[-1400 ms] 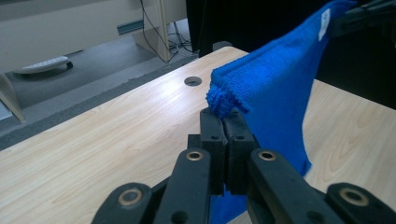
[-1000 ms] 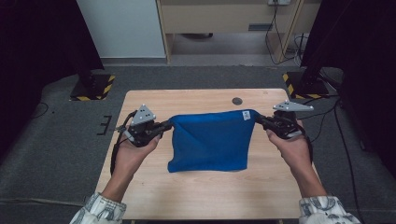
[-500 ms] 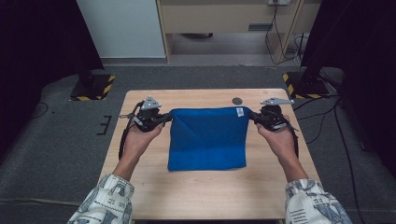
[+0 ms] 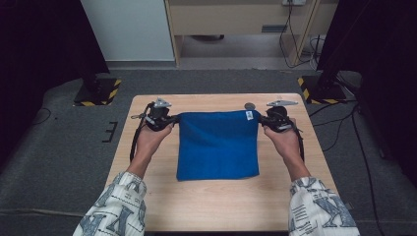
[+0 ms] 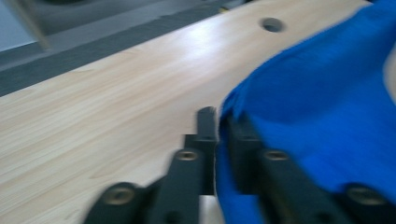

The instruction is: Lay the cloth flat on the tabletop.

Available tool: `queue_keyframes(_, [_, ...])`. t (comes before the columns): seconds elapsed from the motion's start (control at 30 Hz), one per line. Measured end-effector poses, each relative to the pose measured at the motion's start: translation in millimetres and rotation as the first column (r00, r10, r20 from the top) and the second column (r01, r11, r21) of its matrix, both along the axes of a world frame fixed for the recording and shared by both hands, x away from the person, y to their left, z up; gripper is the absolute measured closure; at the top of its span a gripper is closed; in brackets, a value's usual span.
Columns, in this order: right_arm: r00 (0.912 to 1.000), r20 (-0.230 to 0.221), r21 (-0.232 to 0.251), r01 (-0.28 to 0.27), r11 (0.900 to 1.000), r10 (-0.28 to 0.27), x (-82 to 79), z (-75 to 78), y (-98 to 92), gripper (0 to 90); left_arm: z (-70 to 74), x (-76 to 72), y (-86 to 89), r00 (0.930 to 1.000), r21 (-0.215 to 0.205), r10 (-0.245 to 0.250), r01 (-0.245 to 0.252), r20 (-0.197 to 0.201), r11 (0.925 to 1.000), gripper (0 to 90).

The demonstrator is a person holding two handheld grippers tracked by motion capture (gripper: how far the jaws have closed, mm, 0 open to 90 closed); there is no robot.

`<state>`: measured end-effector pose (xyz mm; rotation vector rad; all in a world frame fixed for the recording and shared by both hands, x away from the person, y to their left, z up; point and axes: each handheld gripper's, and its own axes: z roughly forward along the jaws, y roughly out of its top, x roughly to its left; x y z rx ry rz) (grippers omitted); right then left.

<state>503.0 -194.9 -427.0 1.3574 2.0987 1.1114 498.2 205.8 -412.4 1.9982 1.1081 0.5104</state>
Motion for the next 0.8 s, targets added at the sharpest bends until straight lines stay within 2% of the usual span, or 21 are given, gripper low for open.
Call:
queue_keyframes(0.03, [0.9999,0.010,-0.016,0.009,1.000,-0.009,2.7,-2.6,0.9,79.5,-2.6,3.4,0.8,0.9998,-0.004,0.019,-0.019,0.003,0.9998,70.7])
queue_keyframes(0.07, [0.9997,0.019,-0.026,0.016,1.000,-0.016,4.8,-5.6,1.6,72.1,-4.8,6.2,2.4,0.9996,0.004,0.029,-0.029,0.002,0.9996,67.2])
queue_keyframes(0.1, [0.9993,0.018,-0.027,0.032,0.999,-0.032,7.0,-9.9,2.0,59.9,-7.5,8.7,4.4,0.9985,0.011,0.055,-0.055,0.005,0.9984,59.0])
queue_keyframes(0.13, [0.9993,0.015,-0.029,0.033,0.999,-0.033,7.0,-11.3,2.1,54.1,-8.4,9.4,6.3,0.9981,0.012,0.062,-0.062,0.000,0.9980,53.9])
queue_keyframes(0.17, [0.9988,0.020,-0.038,0.044,0.998,-0.043,6.0,-12.7,2.4,50.0,-8.9,9.0,8.1,0.9984,0.015,0.057,-0.057,0.001,0.9983,53.7])
queue_keyframes(0.27, [0.9992,0.028,-0.047,0.030,0.998,-0.029,2.4,-14.0,0.7,47.3,-8.3,5.4,12.6,0.9983,0.035,0.057,-0.057,0.006,0.9977,52.4])
queue_keyframes(0.5, [0.9983,0.033,-0.046,0.049,0.998,-0.047,-0.9,-11.9,-3.0,39.6,-4.7,-4.6,21.3,0.9970,0.022,0.077,-0.077,0.007,0.9968,53.2])
queue_keyframes(0.57, [0.9984,-0.007,-0.038,0.056,0.998,-0.056,3.3,-15.2,-2.9,36.3,-3.9,-9.2,23.7,0.9973,0.023,0.074,-0.074,0.001,0.9970,53.1])
queue_keyframes(0.67, [0.9986,-0.029,-0.044,0.043,0.998,-0.044,6.2,-22.1,2.4,33.1,-3.4,-12.9,26.4,0.9975,0.015,0.071,-0.071,0.009,0.9974,53.1])
queue_keyframes(0.73, [0.9973,-0.060,-0.094,0.037,0.995,-0.043,7.7,-32.1,9.1,29.1,-3.4,-13.9,27.7,0.9974,0.014,0.071,-0.071,0.011,0.9974,53.1])
queue_keyframes(0.77, [0.9973,-0.060,-0.094,0.037,0.995,-0.043,7.7,-32.1,9.1,29.1,-3.6,-14.8,29.1,0.9972,0.011,0.074,-0.074,0.012,0.9972,53.1])
queue_keyframes(0.8, [0.9957,-0.073,-0.110,0.048,0.993,-0.056,10.5,-41.1,12.4,25.3,-4.6,-16.7,31.9,0.9973,0.004,0.073,-0.073,0.010,0.9973,53.0])
